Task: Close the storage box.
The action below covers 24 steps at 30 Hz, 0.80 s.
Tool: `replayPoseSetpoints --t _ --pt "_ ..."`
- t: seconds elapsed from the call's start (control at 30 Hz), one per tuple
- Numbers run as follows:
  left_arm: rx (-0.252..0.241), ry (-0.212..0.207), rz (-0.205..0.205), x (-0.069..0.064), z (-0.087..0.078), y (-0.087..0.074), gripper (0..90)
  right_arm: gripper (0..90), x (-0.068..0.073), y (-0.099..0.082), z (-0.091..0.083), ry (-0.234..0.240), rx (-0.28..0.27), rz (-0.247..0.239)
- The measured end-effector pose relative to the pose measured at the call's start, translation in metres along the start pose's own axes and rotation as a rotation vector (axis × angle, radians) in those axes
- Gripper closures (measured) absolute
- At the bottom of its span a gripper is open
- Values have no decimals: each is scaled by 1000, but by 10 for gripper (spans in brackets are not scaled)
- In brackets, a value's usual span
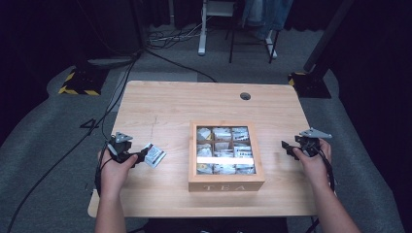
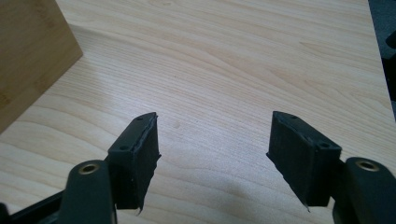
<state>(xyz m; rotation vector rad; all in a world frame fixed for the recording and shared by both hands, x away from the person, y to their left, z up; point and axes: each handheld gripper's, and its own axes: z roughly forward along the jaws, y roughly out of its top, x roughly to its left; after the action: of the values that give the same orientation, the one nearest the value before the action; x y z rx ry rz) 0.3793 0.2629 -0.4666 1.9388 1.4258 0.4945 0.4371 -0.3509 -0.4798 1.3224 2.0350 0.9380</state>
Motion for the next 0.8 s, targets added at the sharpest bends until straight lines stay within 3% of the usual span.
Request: replayPoseSetpoints --t 0.13,0.33,0.4,0.43,0.53,0.8 --pt "-3 0 -3 0 0 0 292 335 -1 -5 6 -14 -5 9" --pt "-1 0 -8 1 1 -1 291 334 0 -8 13 9 18 22" --pt "-4 1 -8 1 1 -1 291 316 0 -9 16 18 42 21" --pt "-5 0 -9 1 1 0 291 217 0 -13 22 22 59 54" --pt "-5 -2 -7 0 2 0 291 160 -2 -12 25 19 73 55" --pt "-16 -10 -11 -1 1 3 290 131 -1 -12 24 -2 83 73"
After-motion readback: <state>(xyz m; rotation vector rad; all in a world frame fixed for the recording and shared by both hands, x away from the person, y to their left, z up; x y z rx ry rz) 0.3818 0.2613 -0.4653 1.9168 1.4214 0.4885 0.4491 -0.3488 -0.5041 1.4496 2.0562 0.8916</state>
